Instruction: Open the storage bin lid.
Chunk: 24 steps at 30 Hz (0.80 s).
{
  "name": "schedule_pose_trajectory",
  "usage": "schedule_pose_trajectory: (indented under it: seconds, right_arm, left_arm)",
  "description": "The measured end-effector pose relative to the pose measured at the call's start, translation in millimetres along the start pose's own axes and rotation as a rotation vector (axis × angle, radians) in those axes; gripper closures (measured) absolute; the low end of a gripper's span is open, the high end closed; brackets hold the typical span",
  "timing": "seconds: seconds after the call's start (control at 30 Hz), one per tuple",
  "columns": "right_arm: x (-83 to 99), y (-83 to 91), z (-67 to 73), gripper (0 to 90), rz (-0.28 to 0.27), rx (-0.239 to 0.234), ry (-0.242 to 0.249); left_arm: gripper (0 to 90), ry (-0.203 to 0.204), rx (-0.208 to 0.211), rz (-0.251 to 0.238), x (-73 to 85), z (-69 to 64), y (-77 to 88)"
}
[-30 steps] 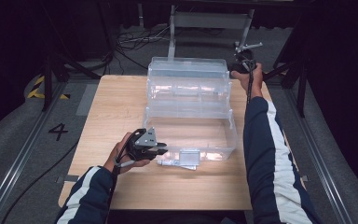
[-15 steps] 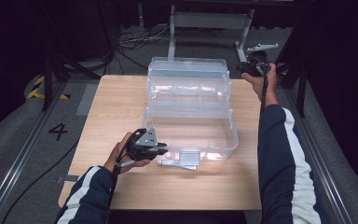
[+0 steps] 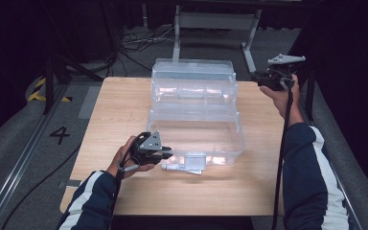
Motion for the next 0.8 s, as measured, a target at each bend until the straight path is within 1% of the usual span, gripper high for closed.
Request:
schedule_pose_trajectory:
  seconds: [0.1,0.13,0.17,0.2,0.27,0.33,0.4,0.43,0.5,0.6,0.67,0.73,0.8]
  right_arm:
    - [5.7,8.7,3.2,69.0,-0.015,-0.013,0.014]
    - [8.3,12.2,5.1,68.7,-0.015,-0.016,0.027]
    - [8.3,12.2,5.1,68.7,-0.015,-0.016,0.027]
    - [12.3,18.1,8.6,68.5,-0.022,-0.022,0.041]
    - [13.8,20.1,10.2,68.5,-0.023,-0.028,0.046]
    - [17.4,25.2,15.0,68.2,-0.022,-0.034,0.074]
    - [19.3,27.0,17.6,67.5,-0.02,-0.046,0.08]
    - [19.3,27.0,17.6,67.5,-0.02,-0.046,0.08]
    - [21.6,28.1,20.5,67.3,-0.014,-0.041,0.098]
    - [26.1,29.4,24.0,66.8,-0.015,-0.049,0.106]
    - [30.1,30.3,26.3,65.9,-0.01,-0.059,0.109]
    - [35.1,32.2,29.5,65.2,-0.001,-0.053,0.127]
    - [40.6,34.3,32.5,65.0,0.002,-0.063,0.139]
  left_arm:
    - [76.3,-0.001,0.0,0.0,-0.1,0.1,0.0]
    - [76.4,-0.003,0.0,0.0,-0.1,0.1,0.0]
    - [76.4,-0.003,0.0,0.0,-0.1,0.1,0.0]
    - [76.5,-0.006,-0.001,0.001,-0.1,0.3,-0.1]
    - [76.5,-0.006,-0.001,0.001,-0.3,0.4,-0.1]
    - [76.7,-0.007,-0.003,0.001,-0.8,0.5,-0.5]
    - [76.8,-0.006,-0.006,0.003,-1.2,0.8,-0.9]
    - [76.7,-0.006,-0.006,0.003,-1.2,0.8,-0.9]
    - [76.8,-0.01,-0.008,0.002,-2.0,1.4,-1.4]
    - [76.9,-0.01,-0.008,0.002,-2.5,1.8,-1.9]
    - [76.8,-0.012,-0.013,0.001,-2.8,2.1,-2.3]
    - [76.8,-0.011,-0.013,0.002,-3.1,2.3,-2.5]
    - [76.8,-0.012,-0.015,0.003,-3.4,2.9,-2.6]
Point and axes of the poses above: each handheld gripper's, and its own axes: y roughly backward along the jaws, x roughly out of its underside, z roughly to its left, the point moved 3 cm from there along -y, roughly forward along the jaws, and after that the axes turned 12 degrees about z, right-handed, at the moved point
